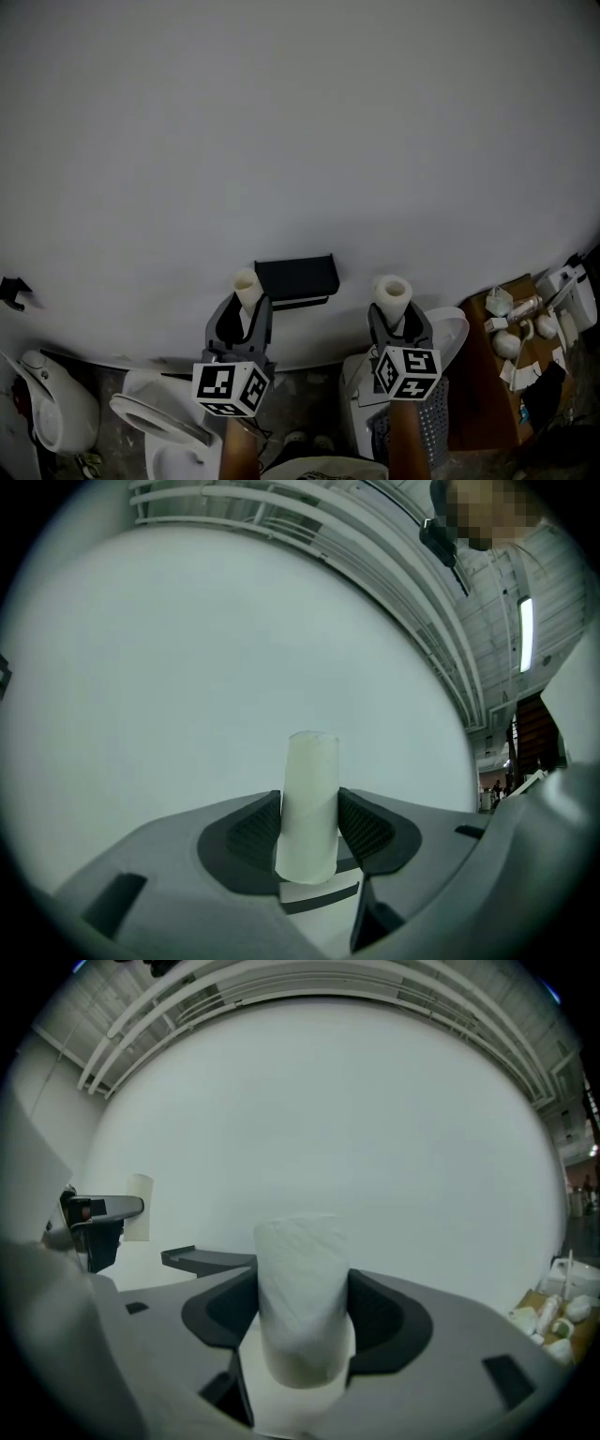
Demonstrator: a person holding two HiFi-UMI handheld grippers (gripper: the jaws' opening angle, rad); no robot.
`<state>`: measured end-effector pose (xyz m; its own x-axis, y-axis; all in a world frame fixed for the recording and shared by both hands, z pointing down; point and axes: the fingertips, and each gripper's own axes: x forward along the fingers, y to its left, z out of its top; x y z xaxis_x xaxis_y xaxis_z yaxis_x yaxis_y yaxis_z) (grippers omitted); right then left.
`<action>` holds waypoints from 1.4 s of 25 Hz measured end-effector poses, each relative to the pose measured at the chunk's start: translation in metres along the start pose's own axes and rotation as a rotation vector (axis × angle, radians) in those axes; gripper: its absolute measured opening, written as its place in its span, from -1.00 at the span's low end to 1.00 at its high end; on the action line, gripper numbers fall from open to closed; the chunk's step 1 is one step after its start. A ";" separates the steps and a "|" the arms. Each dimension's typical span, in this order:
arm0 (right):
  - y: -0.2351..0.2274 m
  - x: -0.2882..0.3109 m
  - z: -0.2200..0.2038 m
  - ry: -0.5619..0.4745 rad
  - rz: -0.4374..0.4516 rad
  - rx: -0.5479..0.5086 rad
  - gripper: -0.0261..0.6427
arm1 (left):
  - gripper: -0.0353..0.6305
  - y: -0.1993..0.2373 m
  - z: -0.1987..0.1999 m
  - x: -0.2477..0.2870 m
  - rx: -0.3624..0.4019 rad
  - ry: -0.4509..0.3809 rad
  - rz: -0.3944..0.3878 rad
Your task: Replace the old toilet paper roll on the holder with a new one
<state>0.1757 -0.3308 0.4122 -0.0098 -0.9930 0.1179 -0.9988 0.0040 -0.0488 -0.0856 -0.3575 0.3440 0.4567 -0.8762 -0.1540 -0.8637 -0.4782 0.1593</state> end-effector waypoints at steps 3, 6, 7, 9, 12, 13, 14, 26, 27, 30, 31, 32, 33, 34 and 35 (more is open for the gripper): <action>0.000 0.008 -0.002 0.022 0.000 -0.076 -0.09 | -0.32 0.005 0.001 -0.003 0.001 0.001 0.012; -0.002 0.017 -0.003 0.050 -0.019 -0.229 -0.09 | -0.32 0.010 0.003 -0.006 0.007 0.001 0.023; -0.003 0.020 -0.003 0.060 -0.025 -0.297 -0.09 | -0.32 0.011 0.004 -0.007 0.009 0.000 0.026; -0.003 0.026 -0.003 0.079 -0.037 -0.447 -0.09 | -0.32 0.013 0.005 -0.010 0.012 0.000 0.029; -0.003 0.035 -0.007 0.111 -0.045 -0.661 -0.09 | -0.32 0.017 0.006 -0.012 0.017 0.002 0.037; -0.002 0.038 -0.010 0.123 -0.042 -0.727 -0.09 | -0.32 0.017 0.006 -0.012 0.018 0.003 0.039; -0.001 0.040 -0.013 0.133 -0.037 -0.793 -0.09 | -0.32 0.018 0.006 -0.012 0.020 0.004 0.041; 0.009 0.061 -0.050 0.232 -0.006 -1.519 -0.09 | -0.32 0.024 0.003 -0.017 0.026 0.014 0.053; 0.011 0.062 -0.051 0.232 -0.004 -1.522 -0.09 | -0.32 0.025 0.003 -0.018 0.026 0.014 0.055; 0.016 0.064 -0.054 0.232 0.007 -1.528 -0.09 | -0.32 0.028 0.003 -0.020 0.028 0.013 0.063; 0.019 0.065 -0.057 0.232 0.014 -1.531 -0.09 | -0.32 0.029 0.003 -0.021 0.030 0.015 0.066; 0.022 0.066 -0.059 0.232 0.021 -1.535 -0.09 | -0.32 0.030 0.003 -0.022 0.031 0.016 0.069; 0.024 0.067 -0.062 0.232 0.030 -1.539 -0.09 | -0.32 0.031 0.003 -0.022 0.032 0.018 0.071; 0.027 0.068 -0.065 0.232 0.038 -1.542 -0.09 | -0.32 0.033 0.003 -0.023 0.033 0.020 0.074; 0.031 0.070 -0.068 0.232 0.047 -1.543 -0.09 | -0.32 0.034 0.003 -0.025 0.035 0.021 0.078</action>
<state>0.1412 -0.3921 0.4864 0.0969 -0.9497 0.2977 -0.0769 0.2911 0.9536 -0.1271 -0.3521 0.3507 0.3918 -0.9119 -0.1219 -0.9035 -0.4064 0.1360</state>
